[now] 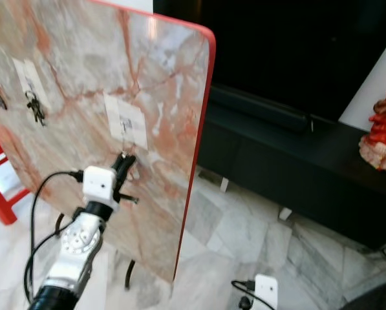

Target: Hang keys on a hook

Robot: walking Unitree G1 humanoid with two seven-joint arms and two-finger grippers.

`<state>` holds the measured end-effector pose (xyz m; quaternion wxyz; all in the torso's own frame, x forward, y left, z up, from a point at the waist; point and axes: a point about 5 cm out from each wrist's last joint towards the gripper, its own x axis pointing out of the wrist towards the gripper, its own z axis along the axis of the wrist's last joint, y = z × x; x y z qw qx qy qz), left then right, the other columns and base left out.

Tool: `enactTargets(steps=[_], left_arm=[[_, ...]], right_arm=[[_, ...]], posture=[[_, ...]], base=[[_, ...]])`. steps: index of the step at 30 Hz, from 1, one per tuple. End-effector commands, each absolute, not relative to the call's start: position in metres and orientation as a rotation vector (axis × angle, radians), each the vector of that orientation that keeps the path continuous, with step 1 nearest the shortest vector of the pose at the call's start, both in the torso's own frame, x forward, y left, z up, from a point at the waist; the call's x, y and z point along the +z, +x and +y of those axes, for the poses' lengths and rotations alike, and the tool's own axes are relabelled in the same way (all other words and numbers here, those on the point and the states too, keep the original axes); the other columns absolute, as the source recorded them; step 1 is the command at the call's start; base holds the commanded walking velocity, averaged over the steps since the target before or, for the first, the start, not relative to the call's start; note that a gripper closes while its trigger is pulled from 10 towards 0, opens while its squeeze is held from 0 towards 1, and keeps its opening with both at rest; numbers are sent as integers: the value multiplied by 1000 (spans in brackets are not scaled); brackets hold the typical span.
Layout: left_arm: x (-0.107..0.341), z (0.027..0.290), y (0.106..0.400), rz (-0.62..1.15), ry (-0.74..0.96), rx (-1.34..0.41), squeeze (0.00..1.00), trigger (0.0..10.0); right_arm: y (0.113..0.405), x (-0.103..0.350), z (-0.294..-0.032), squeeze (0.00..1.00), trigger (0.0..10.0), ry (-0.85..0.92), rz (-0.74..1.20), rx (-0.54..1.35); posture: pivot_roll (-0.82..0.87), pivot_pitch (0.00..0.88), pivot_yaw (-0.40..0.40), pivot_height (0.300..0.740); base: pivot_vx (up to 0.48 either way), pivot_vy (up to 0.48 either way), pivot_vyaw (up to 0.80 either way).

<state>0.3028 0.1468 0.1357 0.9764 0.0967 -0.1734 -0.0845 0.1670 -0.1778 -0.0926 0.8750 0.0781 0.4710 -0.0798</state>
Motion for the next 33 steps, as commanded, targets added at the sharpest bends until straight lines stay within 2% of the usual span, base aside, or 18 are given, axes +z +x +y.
enactTargets(steps=[1,10,33], left_arm=[[155,139,307,-420,197,-200,0,10000],[161,135,308,-435,190,-222,0,10000],[167,147,314,-421,162,-165,0,10000]], right_arm=[[166,-92,-185,0,10000,150,984,-183],[168,-92,-184,0,10000,150,981,-182],[168,-91,-184,0,10000,150,979,-174]], posture=[[68,0,-104,740],[69,0,-106,740],[68,0,-109,740]], base=[[0,0,0],[0,0,0],[0,0,0]])
